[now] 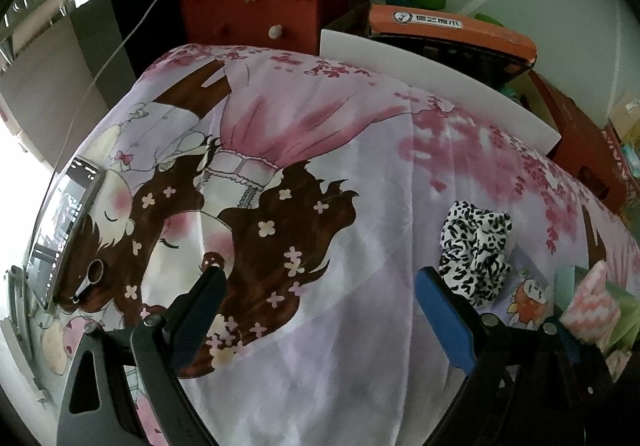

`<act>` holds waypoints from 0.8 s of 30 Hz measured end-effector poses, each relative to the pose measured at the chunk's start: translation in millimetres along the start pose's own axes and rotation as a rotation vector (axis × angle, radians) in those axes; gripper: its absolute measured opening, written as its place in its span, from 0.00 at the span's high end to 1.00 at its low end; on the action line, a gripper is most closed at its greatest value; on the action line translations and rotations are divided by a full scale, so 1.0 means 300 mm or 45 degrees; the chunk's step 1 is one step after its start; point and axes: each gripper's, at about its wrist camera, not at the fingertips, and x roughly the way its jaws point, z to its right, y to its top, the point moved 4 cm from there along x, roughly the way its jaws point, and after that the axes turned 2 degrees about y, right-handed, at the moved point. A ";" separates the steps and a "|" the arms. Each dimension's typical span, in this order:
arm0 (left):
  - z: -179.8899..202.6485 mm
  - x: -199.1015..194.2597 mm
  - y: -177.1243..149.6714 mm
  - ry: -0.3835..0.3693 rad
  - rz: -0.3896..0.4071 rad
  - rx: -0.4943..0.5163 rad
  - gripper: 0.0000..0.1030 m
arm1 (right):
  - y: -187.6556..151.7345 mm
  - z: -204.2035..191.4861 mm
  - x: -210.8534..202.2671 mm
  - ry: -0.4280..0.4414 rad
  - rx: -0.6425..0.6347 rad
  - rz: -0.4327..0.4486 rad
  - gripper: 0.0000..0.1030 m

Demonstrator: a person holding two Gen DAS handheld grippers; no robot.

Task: Organize soft objects
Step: 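Grasp the leopard scrunchie with the left tool while the right grasps the purple wipes pack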

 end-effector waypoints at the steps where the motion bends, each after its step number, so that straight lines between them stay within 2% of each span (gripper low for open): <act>1: 0.003 0.002 0.001 -0.004 -0.002 0.000 0.07 | 0.000 0.001 0.002 -0.001 0.000 0.001 0.00; 10: 0.032 0.001 0.004 -0.018 0.000 0.010 0.07 | 0.004 0.008 0.005 0.002 0.009 0.011 0.03; 19: 0.052 0.005 0.007 -0.031 0.002 0.030 0.07 | 0.009 0.042 -0.006 -0.018 0.042 0.018 0.23; 24: 0.071 0.005 0.009 -0.067 0.003 0.034 0.07 | 0.010 0.073 -0.015 -0.037 0.057 0.019 0.41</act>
